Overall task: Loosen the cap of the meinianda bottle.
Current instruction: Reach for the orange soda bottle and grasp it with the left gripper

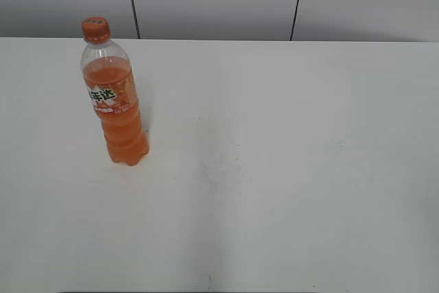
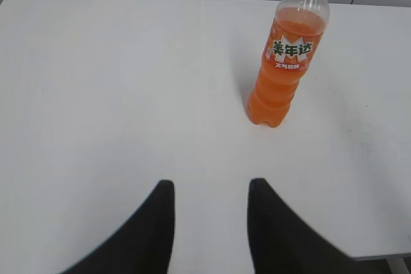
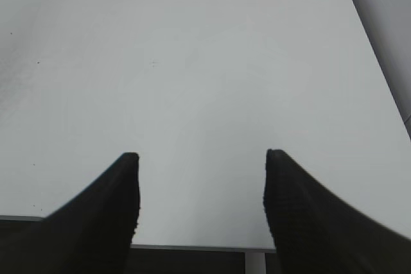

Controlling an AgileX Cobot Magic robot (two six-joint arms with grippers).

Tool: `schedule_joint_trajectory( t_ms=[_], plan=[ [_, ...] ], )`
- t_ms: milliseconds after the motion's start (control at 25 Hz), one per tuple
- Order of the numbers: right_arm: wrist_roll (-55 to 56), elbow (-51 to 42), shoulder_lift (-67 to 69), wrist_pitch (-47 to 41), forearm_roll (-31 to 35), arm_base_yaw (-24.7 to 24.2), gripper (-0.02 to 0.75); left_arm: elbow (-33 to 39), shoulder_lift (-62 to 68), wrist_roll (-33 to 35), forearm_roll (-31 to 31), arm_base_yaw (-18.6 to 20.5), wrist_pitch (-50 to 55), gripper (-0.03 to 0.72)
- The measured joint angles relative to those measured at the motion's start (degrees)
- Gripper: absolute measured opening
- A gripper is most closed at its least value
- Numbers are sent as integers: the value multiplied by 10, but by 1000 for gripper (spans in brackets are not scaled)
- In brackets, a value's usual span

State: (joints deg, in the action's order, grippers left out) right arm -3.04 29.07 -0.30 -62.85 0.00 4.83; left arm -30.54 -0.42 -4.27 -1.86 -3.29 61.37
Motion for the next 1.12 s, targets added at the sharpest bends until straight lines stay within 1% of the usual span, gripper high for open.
schedule_joint_trajectory(
  t_ms=[880, 1040, 1120],
  plan=[
    [0, 0, 0, 0, 5, 0, 461, 0, 0, 0, -1, 0, 0, 244],
    [0, 0, 0, 0, 0, 0, 461, 0, 0, 0, -10, 0, 0, 244],
    [0, 0, 0, 0, 5, 0, 461, 0, 0, 0, -30, 0, -2, 244]
  ],
)
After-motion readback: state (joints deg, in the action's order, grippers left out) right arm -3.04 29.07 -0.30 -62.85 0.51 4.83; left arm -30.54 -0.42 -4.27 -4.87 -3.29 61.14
